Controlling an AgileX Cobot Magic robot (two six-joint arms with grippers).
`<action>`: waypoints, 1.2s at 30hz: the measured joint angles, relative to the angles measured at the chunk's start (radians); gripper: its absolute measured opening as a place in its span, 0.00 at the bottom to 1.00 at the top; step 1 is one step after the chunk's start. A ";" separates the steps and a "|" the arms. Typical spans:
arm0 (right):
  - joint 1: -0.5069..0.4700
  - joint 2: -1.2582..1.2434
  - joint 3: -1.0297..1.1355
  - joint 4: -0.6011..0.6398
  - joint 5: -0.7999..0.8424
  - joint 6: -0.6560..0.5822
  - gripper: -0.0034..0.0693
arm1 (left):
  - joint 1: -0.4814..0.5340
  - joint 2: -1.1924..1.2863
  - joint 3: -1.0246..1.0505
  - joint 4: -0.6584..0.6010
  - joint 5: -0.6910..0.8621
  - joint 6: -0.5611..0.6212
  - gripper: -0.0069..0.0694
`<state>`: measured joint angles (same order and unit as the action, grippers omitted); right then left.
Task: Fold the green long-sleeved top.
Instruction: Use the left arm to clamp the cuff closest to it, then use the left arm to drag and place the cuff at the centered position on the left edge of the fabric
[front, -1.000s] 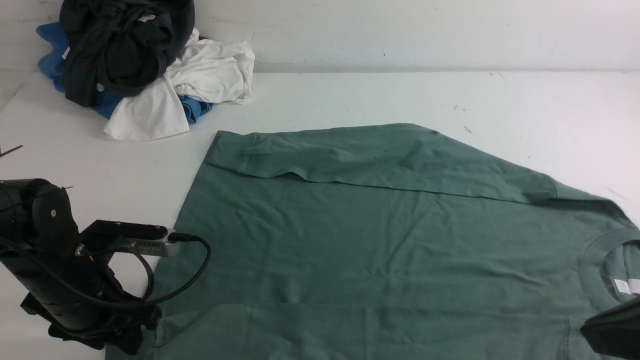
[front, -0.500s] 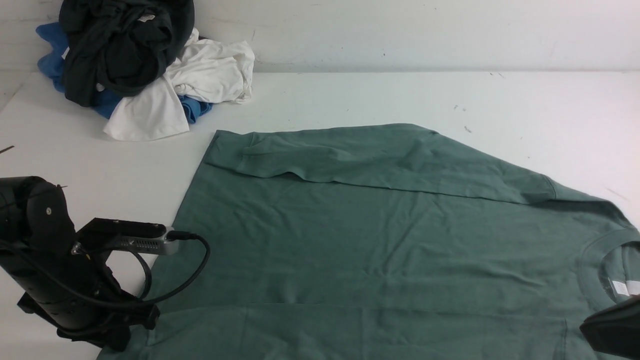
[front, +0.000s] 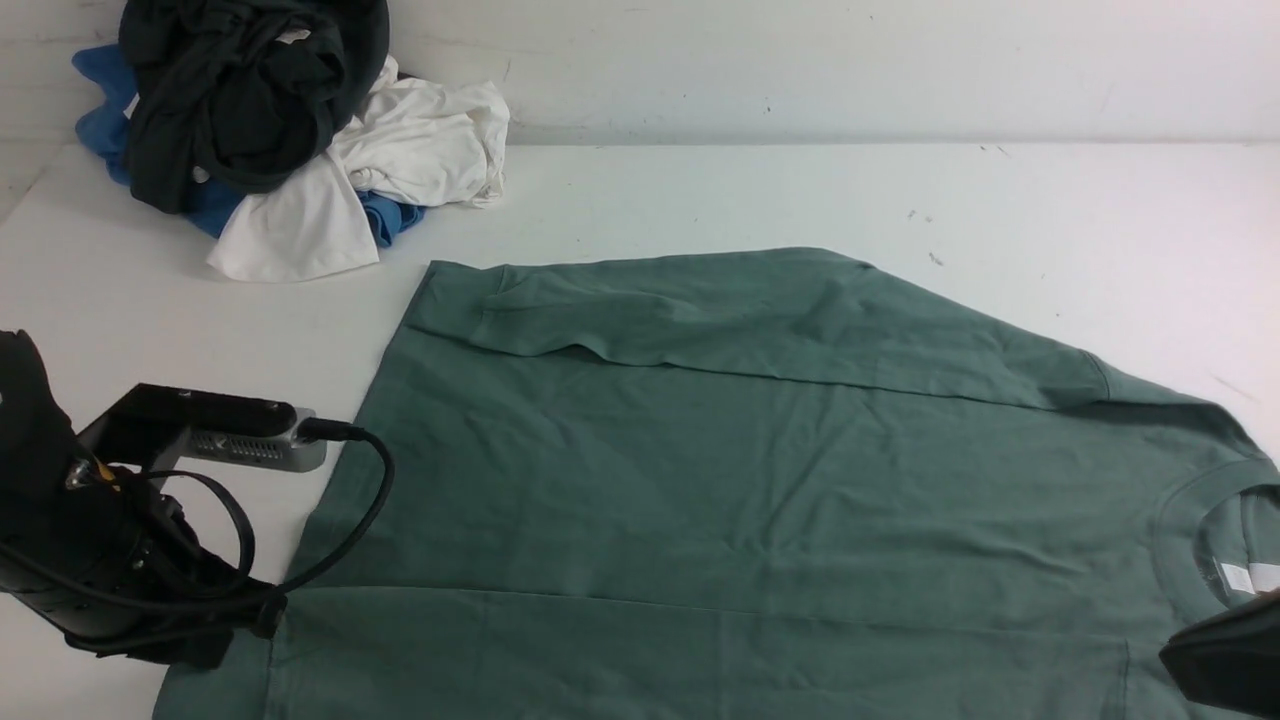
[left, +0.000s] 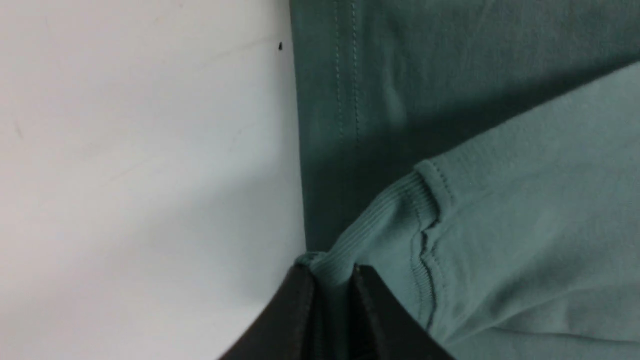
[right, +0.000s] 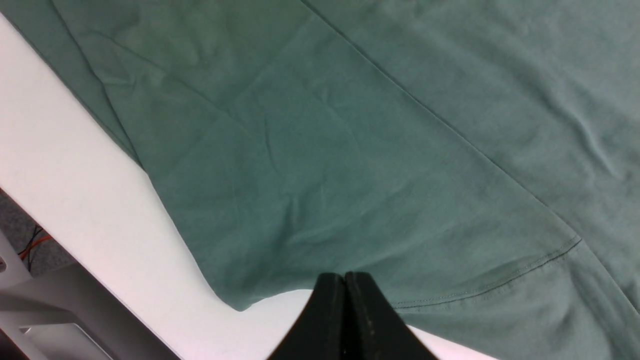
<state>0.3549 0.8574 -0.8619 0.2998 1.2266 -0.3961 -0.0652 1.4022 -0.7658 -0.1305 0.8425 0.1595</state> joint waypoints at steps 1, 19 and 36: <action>0.000 0.000 0.000 0.000 0.000 0.000 0.03 | 0.000 0.006 0.000 0.005 0.000 0.000 0.19; 0.000 0.047 0.000 -0.160 -0.043 0.137 0.03 | 0.000 0.075 -0.133 0.017 0.022 0.016 0.12; 0.000 0.564 -0.001 -0.255 -0.364 0.229 0.21 | 0.000 0.093 -0.478 0.006 0.153 0.093 0.12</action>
<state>0.3549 1.4217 -0.8630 0.0446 0.8628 -0.1667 -0.0652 1.4953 -1.2440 -0.1243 0.9958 0.2527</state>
